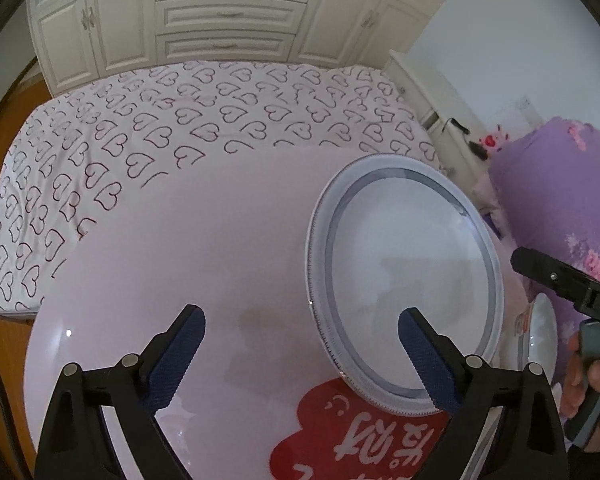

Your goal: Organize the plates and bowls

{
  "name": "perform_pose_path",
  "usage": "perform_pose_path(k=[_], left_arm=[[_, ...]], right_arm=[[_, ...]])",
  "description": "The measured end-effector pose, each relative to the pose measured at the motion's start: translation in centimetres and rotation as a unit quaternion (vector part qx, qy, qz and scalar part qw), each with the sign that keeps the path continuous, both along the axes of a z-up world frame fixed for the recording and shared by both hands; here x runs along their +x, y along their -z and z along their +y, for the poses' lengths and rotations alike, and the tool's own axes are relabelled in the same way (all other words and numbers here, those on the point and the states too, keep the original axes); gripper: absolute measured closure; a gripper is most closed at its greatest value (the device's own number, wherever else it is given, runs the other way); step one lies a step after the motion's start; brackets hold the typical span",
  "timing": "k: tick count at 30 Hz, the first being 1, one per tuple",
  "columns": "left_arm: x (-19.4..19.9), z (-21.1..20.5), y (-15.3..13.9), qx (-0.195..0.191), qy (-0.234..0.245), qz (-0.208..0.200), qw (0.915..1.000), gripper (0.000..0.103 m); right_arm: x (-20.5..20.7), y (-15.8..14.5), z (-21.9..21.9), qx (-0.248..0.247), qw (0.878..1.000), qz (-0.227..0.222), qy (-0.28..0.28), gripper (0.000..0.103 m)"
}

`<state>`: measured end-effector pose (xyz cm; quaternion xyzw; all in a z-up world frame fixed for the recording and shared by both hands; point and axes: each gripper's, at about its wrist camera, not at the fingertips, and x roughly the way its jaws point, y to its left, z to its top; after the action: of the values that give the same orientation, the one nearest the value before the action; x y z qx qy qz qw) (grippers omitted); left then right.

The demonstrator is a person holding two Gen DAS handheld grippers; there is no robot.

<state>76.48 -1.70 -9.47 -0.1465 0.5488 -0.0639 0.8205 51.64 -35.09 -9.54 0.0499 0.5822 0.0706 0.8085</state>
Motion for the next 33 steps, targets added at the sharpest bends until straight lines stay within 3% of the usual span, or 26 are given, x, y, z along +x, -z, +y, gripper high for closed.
perform_pose_path(k=[4, 12, 15, 21, 23, 33], left_arm=[[0.9, -0.3, 0.9, -0.007, 0.001, 0.01, 0.9999, 0.012], [2.6, -0.6, 2.4, -0.018, 0.012, 0.032, 0.9993, 0.031], [3.0, -0.5, 2.6, -0.014, 0.012, 0.027, 0.9995, 0.036], [2.8, -0.5, 3.0, -0.019, 0.021, 0.025, 0.9993, 0.064], [2.7, -0.7, 3.2, -0.025, 0.031, 0.027, 0.9989, 0.079], [2.6, 1.4, 3.7, -0.051, 0.009, 0.021, 0.9984, 0.082]], right_arm=[[0.8, 0.6, 0.0, -0.002, 1.0, 0.011, -0.011, 0.012], [1.9, 2.0, 0.4, -0.019, 0.998, 0.042, -0.041, 0.022], [2.2, 2.6, 0.5, -0.015, 0.997, 0.056, -0.05, 0.03], [2.4, 4.2, 1.3, -0.012, 0.994, 0.087, -0.068, 0.055], [2.3, 4.5, 1.5, -0.019, 0.994, 0.088, -0.067, 0.057], [1.3, 4.1, 1.4, -0.014, 0.996, 0.077, -0.049, 0.067]])
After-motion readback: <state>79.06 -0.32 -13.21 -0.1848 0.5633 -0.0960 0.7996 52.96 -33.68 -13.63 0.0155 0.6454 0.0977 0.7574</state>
